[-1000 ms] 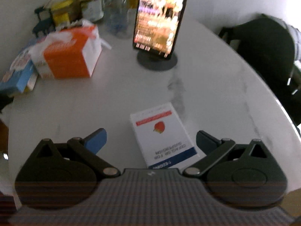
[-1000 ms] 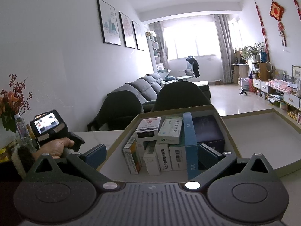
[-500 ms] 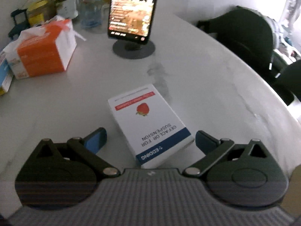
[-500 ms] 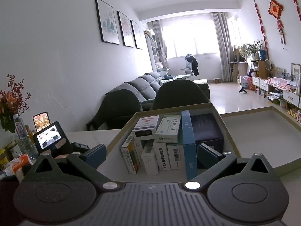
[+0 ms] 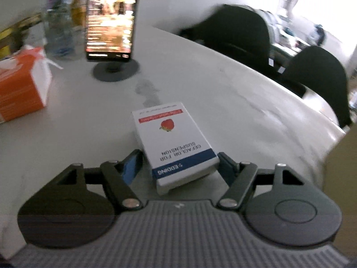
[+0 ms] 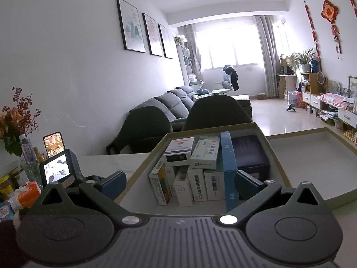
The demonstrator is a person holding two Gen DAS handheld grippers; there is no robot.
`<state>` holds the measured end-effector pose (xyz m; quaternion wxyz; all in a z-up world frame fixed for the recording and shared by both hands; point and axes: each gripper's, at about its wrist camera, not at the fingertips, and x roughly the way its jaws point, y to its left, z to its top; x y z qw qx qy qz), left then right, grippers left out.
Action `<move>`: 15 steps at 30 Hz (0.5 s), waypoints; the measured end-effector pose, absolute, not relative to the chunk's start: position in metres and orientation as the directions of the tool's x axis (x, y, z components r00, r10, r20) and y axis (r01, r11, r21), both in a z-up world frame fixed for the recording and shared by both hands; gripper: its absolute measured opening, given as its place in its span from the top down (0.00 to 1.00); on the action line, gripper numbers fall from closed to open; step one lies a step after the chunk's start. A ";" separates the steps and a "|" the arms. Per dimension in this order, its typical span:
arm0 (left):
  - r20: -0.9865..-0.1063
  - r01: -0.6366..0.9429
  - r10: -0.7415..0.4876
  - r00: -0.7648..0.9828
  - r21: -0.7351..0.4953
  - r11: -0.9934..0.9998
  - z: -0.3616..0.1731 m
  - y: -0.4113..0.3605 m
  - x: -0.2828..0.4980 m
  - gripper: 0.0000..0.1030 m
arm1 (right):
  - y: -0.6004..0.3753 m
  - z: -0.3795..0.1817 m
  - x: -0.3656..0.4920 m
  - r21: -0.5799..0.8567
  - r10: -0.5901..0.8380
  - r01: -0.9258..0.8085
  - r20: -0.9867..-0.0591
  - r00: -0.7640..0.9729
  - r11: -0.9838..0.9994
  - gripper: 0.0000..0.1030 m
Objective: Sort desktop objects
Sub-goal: 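Align the left gripper around the second Cefaclor box and close on it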
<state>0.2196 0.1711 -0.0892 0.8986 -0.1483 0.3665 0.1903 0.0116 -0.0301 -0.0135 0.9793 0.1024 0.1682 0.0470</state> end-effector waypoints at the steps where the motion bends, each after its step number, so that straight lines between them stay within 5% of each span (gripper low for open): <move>1: -0.718 -0.422 0.207 0.664 -0.132 0.897 -0.089 0.170 0.219 0.30 | -0.030 -0.013 0.012 0.216 0.127 -0.059 -0.319 0.939 0.975 0.00; 15: -0.747 -0.057 -0.019 0.665 -0.076 0.995 -0.092 0.160 0.193 0.35 | -0.024 -0.013 0.010 0.212 0.139 -0.073 -0.313 0.940 0.974 0.00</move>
